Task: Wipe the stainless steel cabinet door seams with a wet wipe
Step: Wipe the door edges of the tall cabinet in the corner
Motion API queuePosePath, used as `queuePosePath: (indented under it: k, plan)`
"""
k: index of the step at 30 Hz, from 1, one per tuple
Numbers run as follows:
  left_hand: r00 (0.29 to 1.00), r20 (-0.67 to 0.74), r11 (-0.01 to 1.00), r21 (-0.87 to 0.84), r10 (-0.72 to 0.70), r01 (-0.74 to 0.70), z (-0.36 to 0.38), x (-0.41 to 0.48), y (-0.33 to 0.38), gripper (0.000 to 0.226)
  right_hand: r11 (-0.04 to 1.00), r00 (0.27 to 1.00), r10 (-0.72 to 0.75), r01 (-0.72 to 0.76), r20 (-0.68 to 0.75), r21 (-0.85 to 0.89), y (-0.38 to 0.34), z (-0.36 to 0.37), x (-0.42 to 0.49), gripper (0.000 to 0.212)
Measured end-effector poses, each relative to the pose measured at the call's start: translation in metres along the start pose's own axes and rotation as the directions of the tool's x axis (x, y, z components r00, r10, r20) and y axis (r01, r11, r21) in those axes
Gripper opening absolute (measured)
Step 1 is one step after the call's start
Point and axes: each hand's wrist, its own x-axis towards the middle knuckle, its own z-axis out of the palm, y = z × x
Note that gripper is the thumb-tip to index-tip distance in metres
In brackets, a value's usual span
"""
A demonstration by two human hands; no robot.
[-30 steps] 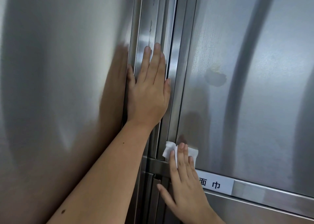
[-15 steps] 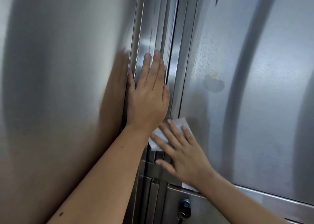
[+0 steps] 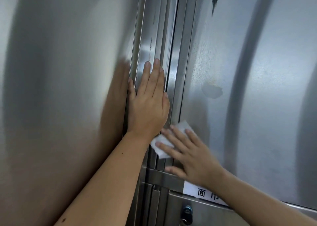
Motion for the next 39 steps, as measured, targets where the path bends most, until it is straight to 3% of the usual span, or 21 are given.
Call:
queuePosePath:
  k: [4,8,12,17,21,28,34,39]
  plan:
    - [1.0,-0.016,1.0,-0.001,0.003,-0.003,0.0,0.0,0.0,0.052,0.998,0.998,0.067,-0.067,-0.002,-0.008,0.01,-0.004,0.008,0.064]
    - [1.0,-0.025,1.0,-0.008,0.0,0.0,0.0,0.0,-0.001,0.053,0.999,1.0,-0.018,0.018,0.019,-0.038,-0.002,0.002,-0.009,0.066]
    - [1.0,-0.012,1.0,-0.022,-0.009,0.009,-0.001,0.0,-0.001,0.053,0.997,0.997,-0.062,0.059,-0.046,-0.052,0.014,-0.001,0.0,0.062]
    - [1.0,0.008,0.999,-0.05,-0.005,0.006,-0.002,-0.001,-0.002,0.053,0.999,0.991,0.038,-0.042,-0.13,-0.028,0.056,-0.02,0.044,0.062]
    - [1.0,0.002,0.996,-0.092,-0.007,0.007,-0.003,0.0,-0.002,0.052,0.994,0.987,0.112,-0.112,-0.117,0.002,0.077,-0.033,0.063,0.065]
    - [1.0,0.013,0.998,-0.061,-0.011,0.011,-0.001,-0.001,-0.002,0.054,0.999,0.994,-0.022,0.019,-0.107,-0.027,0.081,-0.03,0.055,0.064]
    - [0.998,0.05,0.997,-0.063,-0.034,0.037,-0.003,-0.001,-0.001,0.055,0.982,0.981,0.179,-0.183,-0.072,-0.048,0.12,-0.055,0.1,0.069]
    - [0.997,0.063,0.998,-0.055,-0.037,0.04,-0.003,-0.001,-0.001,0.056,0.99,0.985,0.138,-0.14,-0.101,-0.018,0.102,-0.043,0.083,0.071]
